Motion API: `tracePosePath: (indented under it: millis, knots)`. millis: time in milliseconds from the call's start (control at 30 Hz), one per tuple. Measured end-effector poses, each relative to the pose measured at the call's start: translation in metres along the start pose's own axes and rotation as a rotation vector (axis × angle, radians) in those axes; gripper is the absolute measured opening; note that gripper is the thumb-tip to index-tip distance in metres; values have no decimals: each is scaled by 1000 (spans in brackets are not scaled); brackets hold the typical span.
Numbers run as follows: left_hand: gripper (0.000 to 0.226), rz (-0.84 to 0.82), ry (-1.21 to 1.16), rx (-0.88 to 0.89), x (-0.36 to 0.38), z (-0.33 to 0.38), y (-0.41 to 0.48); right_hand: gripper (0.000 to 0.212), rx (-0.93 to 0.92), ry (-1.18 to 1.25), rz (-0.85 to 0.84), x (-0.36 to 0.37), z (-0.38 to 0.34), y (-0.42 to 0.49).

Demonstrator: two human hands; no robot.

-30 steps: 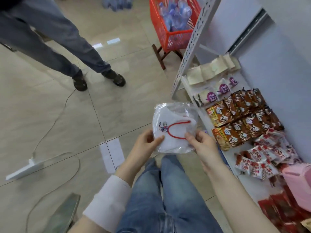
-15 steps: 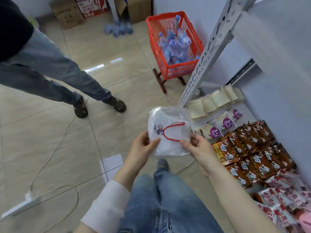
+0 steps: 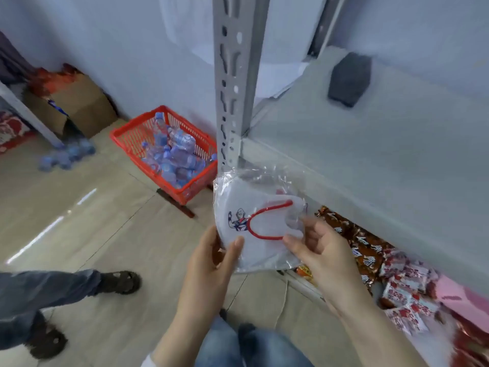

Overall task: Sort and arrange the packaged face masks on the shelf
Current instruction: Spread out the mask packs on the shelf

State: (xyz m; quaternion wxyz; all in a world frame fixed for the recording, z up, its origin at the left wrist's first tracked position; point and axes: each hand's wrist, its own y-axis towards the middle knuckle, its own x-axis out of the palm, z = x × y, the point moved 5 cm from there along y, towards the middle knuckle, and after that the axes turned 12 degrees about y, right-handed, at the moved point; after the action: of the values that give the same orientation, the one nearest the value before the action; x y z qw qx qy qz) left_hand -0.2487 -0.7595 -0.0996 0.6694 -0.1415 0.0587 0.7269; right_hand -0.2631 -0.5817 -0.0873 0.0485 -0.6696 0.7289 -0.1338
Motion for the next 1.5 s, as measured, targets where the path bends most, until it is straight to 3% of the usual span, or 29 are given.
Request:
tracePosePath:
  millis: [133,233,333,400,500,700,833,1000,1133,1233,1333,1500]
  knots:
    - [27,-199,7,174,21,49,40,19,-127,0,254,-24,-44,-9]
    - [12,-305,56,300,51,83,60,27,-174,7,405,-49,-70,-14]
    - [2,-457,134,352,95,115,74,17,-213,11,535,-84,-86,-14]
    - [23,-528,138,361,128,132,83,18,-265,66,622,-112,-92,-12]
    - [61,-539,191,366,179,154,94,25,-320,87,752,-156,-97,-6]
    - [62,-514,296,388,282,188,120,28,-406,-82,881,-246,-120,34]
    - [60,-538,482,389,347,205,138,31,-357,-298,915,-303,-132,71]
    - [44,-585,660,340,405,221,166,4,-210,-429,922,-355,-141,114]
    - [34,-568,739,355,427,233,184,43,-70,-525,941,-376,-147,137]
    - [35,-552,809,386,432,237,191,42,37,-553,976,-383,-149,147]
    - [34,-515,849,410,432,238,195,12,107,-601,971,-379,-151,154]
    - [35,-438,998,503,433,238,192,32,146,-677,1025,-375,-145,158]
